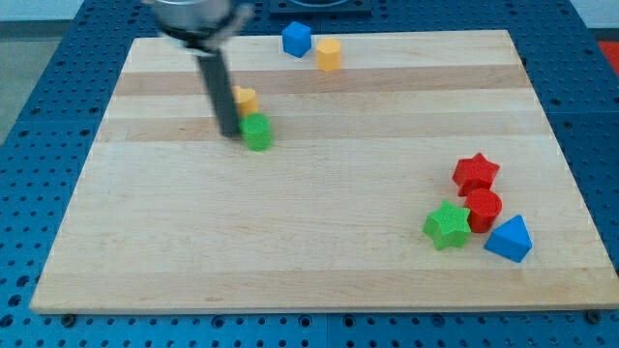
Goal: Move the yellow heart towards green circle
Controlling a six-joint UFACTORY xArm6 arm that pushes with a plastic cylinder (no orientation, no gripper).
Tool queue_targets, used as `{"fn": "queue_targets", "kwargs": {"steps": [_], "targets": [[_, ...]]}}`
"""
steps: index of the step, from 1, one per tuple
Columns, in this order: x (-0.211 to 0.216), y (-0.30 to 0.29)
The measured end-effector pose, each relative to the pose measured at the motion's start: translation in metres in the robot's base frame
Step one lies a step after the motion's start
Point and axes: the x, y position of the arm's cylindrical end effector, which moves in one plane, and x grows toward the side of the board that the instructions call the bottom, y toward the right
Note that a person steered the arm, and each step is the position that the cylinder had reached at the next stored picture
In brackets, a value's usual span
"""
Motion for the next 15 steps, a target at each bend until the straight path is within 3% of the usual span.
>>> {"fn": "queue_targets", "kwargs": {"steps": [1,2,4,5,6,7,8,9,10,11,12,13,14,15], "targets": [[0.024,0.100],[0.031,0.155],[0.044,0.202],[0.027,0.123],[-0.043,0.096],[-0.091,0.009],[-0.090,-0.043],[-0.054,0.003],[-0.034,-0.011],[-0.087,-0.058],[-0.073,-0.096],[-0.019,-0.056],[-0.003,0.016],[-0.007,-0.025]]}}
